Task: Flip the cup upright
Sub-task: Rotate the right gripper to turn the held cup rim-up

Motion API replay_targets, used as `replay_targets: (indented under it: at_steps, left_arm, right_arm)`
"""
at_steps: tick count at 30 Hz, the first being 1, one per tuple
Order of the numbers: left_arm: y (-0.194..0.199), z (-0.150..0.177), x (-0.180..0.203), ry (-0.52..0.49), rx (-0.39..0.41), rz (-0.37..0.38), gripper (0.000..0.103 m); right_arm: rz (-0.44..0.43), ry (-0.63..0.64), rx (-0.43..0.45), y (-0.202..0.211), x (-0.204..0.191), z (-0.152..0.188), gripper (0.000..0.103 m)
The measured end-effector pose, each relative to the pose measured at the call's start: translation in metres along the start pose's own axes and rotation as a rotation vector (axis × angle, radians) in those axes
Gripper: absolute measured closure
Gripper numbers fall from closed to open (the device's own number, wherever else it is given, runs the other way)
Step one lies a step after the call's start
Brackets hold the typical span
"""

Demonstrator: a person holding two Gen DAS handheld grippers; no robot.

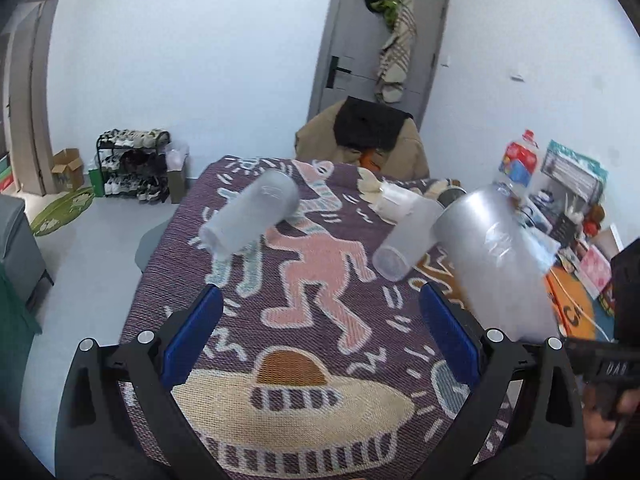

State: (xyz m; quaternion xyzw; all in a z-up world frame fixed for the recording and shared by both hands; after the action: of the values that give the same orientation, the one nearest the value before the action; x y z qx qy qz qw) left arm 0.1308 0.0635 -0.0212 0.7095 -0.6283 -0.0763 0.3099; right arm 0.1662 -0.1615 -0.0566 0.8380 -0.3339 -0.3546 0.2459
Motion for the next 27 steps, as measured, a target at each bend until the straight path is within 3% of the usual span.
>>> replay_targets:
  at_steps: [7,14,16,19,24,27]
  left_arm:
    - [-0.009,0.015,0.02,-0.039,-0.053,0.022,0.006]
    - [-0.019,0.03,0.03,-0.034,-0.119,0.069,0.006]
    - [-0.022,0.034,0.033,-0.024,-0.142,0.089,0.006]
    - [-0.028,0.039,0.037,0.002,-0.182,0.129,0.006]
    - [-0.052,0.052,0.043,0.115,-0.334,0.222,0.006]
    - [-0.067,0.062,0.045,0.166,-0.4,0.236,0.006]
  right_arm:
    - [-0.005,-0.103,-0.01,-0.007,0.021,0.041,0.043]
    - [-0.014,-0.125,-0.052,-0.019,0.022,0.068,0.041]
    - [-0.018,-0.131,-0.027,-0.013,0.023,0.066,0.026]
    - [0.011,-0.121,0.024,0.001,0.027,0.061,0.022]
    - [0.049,-0.135,0.065,0.02,0.046,0.059,0.021]
    - [0.061,-0.158,0.078,0.027,0.061,0.063,0.019]
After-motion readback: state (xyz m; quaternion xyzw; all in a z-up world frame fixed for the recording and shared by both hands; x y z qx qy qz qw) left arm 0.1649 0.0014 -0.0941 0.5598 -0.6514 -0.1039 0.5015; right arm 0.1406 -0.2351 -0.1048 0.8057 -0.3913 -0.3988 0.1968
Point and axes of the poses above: each gripper's, at about its wrist camera, not at the fingertips, and y roughly against the way its jaws point, x to its right, z to its underside, the point moved 6 cm from there along -y, roughly the way its jaws point, and after that the axes turned 8 degrees about y, right-handed, at the moved point
